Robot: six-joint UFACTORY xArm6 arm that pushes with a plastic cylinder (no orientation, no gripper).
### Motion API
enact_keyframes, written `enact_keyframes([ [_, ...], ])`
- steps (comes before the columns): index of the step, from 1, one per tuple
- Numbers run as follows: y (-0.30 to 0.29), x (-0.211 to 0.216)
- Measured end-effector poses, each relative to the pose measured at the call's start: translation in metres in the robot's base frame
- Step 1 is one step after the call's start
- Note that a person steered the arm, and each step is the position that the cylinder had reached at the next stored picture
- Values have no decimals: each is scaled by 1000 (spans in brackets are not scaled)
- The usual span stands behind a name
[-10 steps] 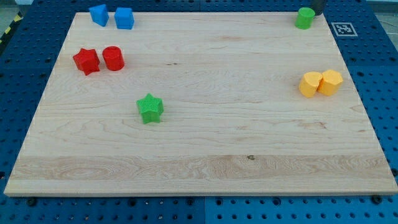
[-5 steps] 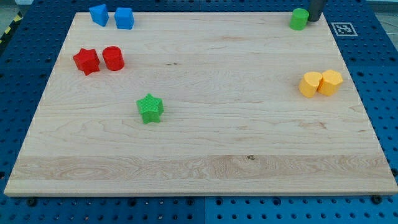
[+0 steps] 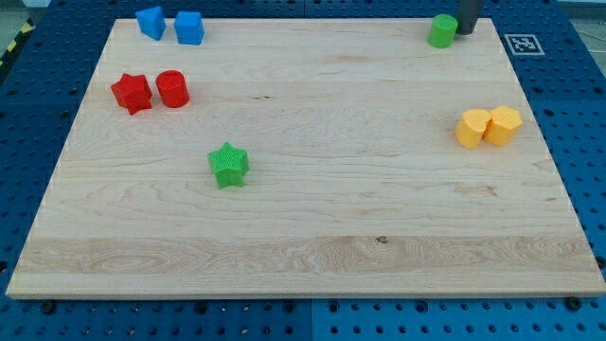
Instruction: Place the green circle diagonally to the top left of the yellow heart
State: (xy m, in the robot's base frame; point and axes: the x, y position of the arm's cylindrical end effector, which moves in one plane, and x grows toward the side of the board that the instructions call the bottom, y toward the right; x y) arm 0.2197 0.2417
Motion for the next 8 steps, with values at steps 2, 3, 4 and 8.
enact_keyframes([
  [2,-2,2],
  [3,-2,2],
  [4,-9,2],
  [8,-29,11],
])
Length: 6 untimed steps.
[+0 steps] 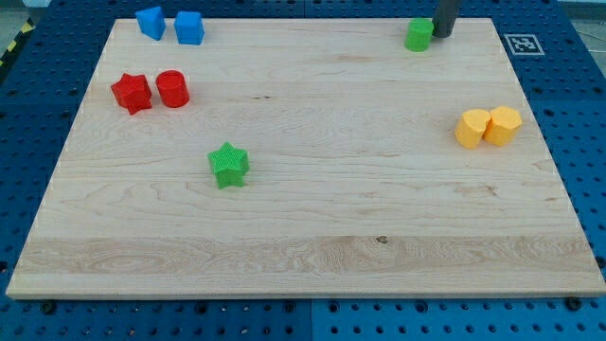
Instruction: Place the green circle diagonally to the top left of the yellow heart
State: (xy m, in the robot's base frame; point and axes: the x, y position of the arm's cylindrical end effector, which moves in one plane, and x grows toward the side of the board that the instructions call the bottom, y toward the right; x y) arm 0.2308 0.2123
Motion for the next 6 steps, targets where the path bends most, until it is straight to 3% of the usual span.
enact_keyframes([
  [6,-64,3],
])
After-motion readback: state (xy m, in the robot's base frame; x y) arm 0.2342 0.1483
